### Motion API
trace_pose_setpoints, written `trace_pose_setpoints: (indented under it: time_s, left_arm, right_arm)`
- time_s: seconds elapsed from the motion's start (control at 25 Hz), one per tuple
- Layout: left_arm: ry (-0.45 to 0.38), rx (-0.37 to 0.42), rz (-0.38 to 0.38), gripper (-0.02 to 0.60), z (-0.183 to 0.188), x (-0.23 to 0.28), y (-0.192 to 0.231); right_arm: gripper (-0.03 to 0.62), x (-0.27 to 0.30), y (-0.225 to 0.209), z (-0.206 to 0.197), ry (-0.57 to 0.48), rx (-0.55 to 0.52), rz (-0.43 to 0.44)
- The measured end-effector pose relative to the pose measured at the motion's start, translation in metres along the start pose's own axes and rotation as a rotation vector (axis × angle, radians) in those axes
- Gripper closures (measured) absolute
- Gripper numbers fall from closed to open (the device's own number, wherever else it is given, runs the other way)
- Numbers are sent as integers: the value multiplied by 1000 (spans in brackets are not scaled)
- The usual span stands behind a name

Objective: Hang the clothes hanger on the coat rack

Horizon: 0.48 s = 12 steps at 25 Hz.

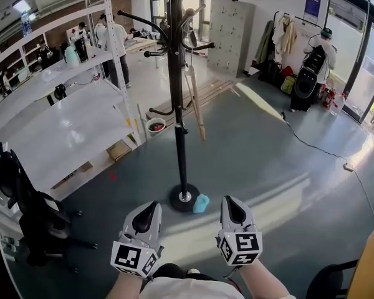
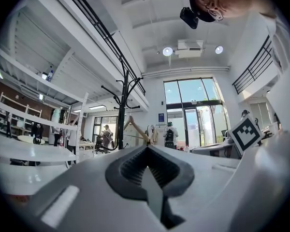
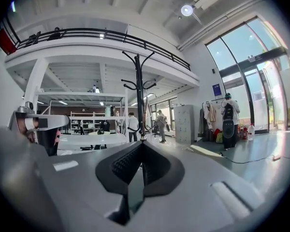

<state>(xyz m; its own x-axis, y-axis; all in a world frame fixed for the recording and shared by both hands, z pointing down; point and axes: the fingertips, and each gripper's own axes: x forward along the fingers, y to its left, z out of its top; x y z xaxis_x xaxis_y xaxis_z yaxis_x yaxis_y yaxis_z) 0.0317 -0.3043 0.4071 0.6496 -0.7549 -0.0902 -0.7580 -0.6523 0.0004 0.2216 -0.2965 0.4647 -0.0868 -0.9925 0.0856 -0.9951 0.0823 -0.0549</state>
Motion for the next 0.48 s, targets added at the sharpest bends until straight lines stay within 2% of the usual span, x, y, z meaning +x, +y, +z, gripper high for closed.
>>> trace_pose_setpoints:
  time_s: [0.48]
  left_arm:
    - [11,-6,-16,581,10,-97,-13]
  right_arm:
    - [568,-76,59,-21,56,14,-21]
